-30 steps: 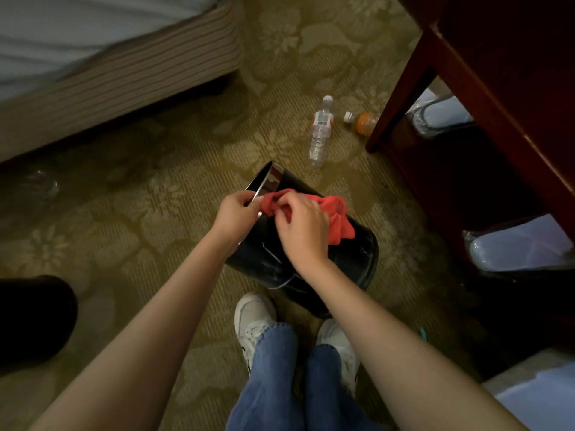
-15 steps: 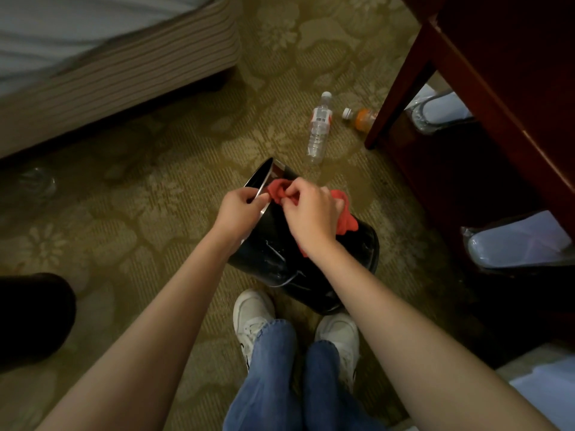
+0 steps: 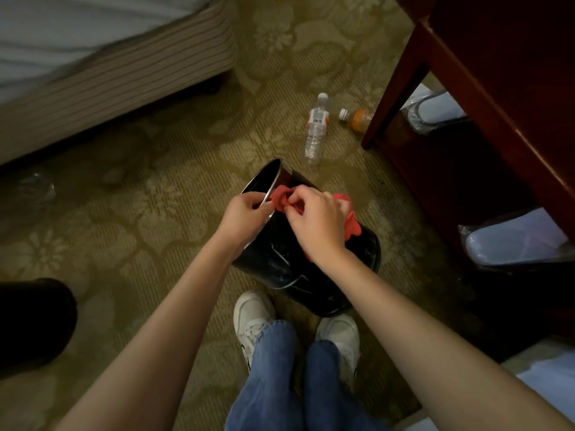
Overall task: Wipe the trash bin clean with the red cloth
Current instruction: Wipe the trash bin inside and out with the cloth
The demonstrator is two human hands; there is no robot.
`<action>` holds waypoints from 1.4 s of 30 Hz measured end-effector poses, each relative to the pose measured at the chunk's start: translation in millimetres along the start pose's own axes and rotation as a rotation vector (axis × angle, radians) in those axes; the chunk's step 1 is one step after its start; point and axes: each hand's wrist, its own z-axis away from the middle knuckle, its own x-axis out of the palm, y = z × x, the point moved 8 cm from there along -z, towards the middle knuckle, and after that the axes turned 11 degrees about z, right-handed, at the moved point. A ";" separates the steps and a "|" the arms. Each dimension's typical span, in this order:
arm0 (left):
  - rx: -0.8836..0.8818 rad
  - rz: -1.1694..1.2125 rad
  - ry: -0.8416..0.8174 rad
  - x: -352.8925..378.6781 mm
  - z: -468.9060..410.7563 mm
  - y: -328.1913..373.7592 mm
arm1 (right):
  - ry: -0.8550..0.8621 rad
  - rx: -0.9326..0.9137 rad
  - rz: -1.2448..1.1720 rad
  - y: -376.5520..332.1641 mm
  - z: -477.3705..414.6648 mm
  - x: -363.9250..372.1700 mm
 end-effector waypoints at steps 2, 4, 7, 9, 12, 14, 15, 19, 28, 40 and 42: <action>-0.005 0.017 -0.027 4.2 -0.6 3.5 | -0.023 0.093 -0.024 7.8 -10.7 -0.6; -0.009 0.032 -0.057 9.2 -0.3 7.5 | -0.028 0.167 -0.066 14.3 -19.2 0.2; 0.031 0.009 -0.096 16.2 -0.5 12.8 | 0.033 0.123 -0.095 16.2 -12.3 -1.2; 0.064 -0.033 -0.099 19.1 -0.9 13.6 | 0.120 0.022 -0.071 13.4 5.3 -1.7; 0.086 -0.073 -0.098 19.9 -1.6 12.7 | 0.203 -0.099 -0.034 9.3 30.5 2.3; 0.091 -0.081 -0.091 20.9 -1.1 13.6 | 0.244 -0.127 0.023 10.0 29.3 1.8; 0.089 -0.078 -0.078 19.8 -1.5 13.9 | 0.258 -0.094 0.035 12.3 23.4 -0.9; 0.048 -0.070 -0.049 19.8 -1.5 13.7 | 0.157 0.151 -0.003 30.8 -0.3 -3.0; 0.077 -0.099 0.011 9.6 -8.0 11.3 | 0.212 -0.151 0.024 7.0 33.1 13.8; 0.086 -0.141 -0.017 13.3 -4.7 10.1 | 0.302 -0.004 -0.066 10.4 33.3 8.1; 0.080 -0.149 -0.033 15.0 -2.3 9.1 | 0.335 0.021 -0.062 13.5 26.3 3.4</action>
